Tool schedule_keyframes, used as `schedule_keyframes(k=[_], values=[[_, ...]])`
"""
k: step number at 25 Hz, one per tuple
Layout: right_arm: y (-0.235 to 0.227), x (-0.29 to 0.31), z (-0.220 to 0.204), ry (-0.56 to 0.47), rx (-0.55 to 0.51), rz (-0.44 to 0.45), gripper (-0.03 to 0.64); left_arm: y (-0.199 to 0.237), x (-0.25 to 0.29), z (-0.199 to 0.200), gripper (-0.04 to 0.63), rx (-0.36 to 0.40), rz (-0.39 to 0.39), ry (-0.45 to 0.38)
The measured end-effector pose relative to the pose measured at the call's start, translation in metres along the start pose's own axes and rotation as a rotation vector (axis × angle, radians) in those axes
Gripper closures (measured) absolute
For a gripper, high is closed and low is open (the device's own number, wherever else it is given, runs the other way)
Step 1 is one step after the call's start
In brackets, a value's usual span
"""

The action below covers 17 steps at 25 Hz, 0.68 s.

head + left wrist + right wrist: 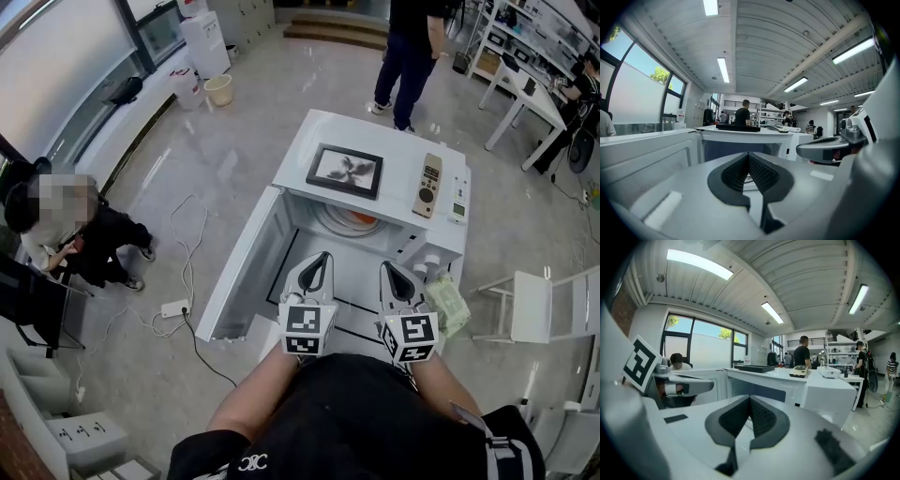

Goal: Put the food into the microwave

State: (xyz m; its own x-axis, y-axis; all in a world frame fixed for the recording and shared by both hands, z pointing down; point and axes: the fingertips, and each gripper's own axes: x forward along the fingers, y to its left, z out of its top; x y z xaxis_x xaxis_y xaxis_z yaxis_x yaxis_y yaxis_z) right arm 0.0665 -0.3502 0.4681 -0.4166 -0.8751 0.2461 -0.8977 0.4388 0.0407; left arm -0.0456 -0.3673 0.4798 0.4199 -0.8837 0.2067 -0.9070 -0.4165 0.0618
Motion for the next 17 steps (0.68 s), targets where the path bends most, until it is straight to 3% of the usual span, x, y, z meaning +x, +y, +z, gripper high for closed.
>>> schedule_keyframes(k=[17], values=[[-0.008,0.004,-0.006,0.030,0.061,0.024,0.611,0.000,0.002,-0.009,0.586,-0.002,0.005,0.029]])
